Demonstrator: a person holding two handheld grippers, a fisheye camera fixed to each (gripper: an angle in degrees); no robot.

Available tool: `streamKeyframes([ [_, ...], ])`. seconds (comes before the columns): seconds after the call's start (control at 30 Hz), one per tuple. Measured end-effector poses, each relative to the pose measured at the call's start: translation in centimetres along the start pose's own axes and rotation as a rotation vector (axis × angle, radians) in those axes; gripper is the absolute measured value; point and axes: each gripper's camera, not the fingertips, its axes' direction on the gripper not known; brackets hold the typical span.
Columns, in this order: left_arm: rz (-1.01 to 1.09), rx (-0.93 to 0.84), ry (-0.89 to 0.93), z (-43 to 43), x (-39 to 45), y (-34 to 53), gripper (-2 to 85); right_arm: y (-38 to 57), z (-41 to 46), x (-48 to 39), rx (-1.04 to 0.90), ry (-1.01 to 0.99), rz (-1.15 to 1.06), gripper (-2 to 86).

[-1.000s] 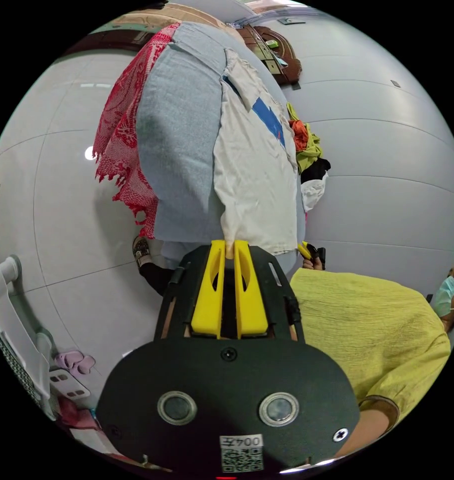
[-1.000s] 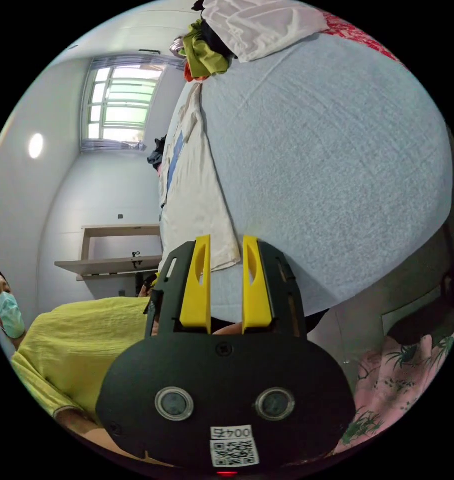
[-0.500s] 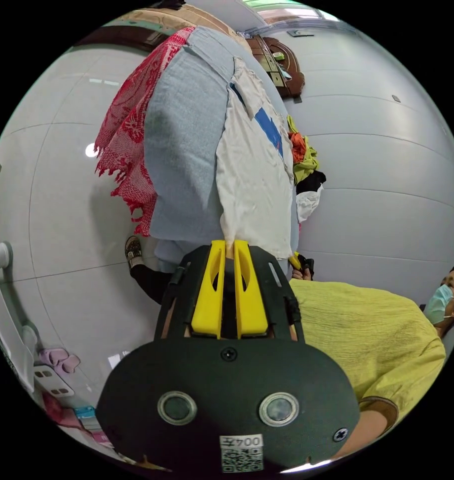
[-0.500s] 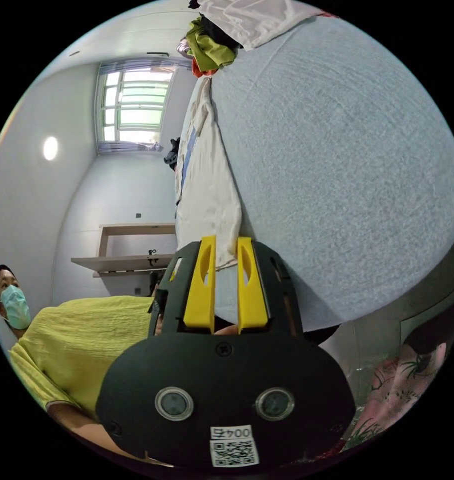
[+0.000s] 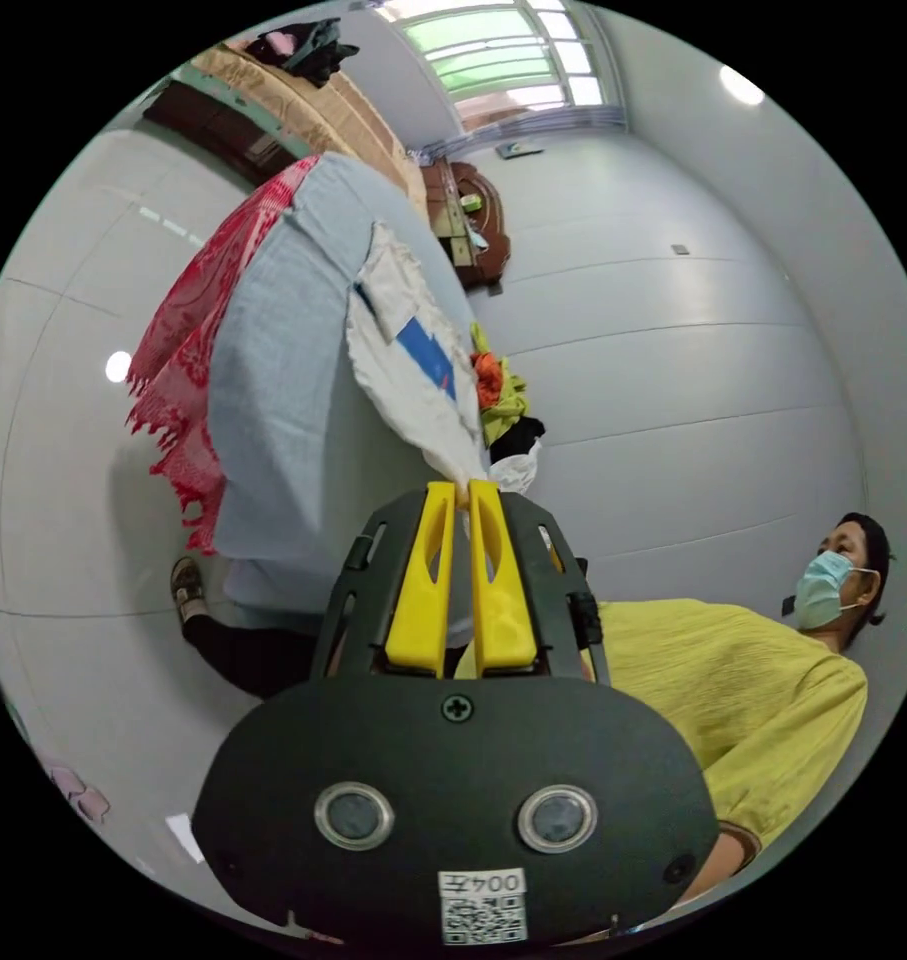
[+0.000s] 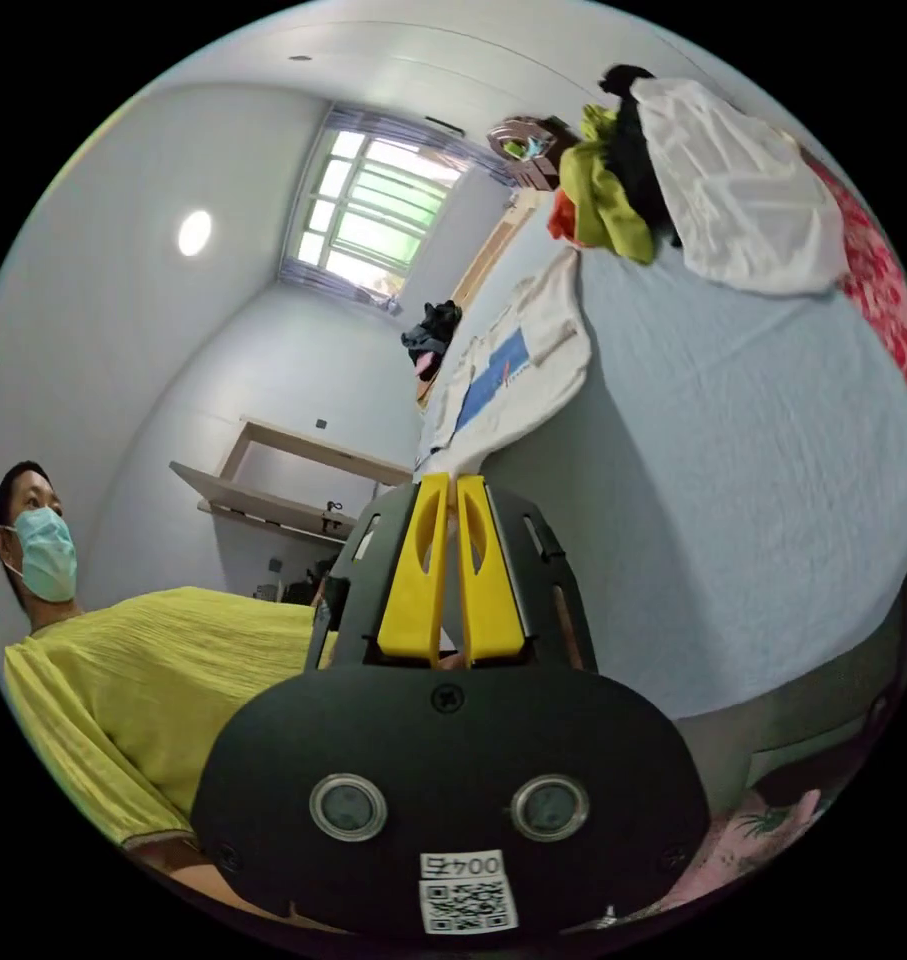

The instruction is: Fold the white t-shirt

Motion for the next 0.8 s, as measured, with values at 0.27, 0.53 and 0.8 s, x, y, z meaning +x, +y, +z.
streamKeyframes([
  [0.27, 0.092, 0.031, -0.015, -2.1, 5.8, -0.2, 2.3, -3.4, -2.4, -5.0, -0.041, 0.065, -0.131, -0.1],
  [0.53, 0.065, 0.011, -0.042, -3.8, 7.1, 2.7, 2.5, -0.7, -4.3, -2.4, -0.05, 0.052, -0.055, -0.2],
  [0.8, -0.106, -0.029, -0.086, -4.1, 6.0, 7.2, 3.0, 4.0, -4.1, 4.6, -0.073, 0.032, 0.194, -0.3],
])
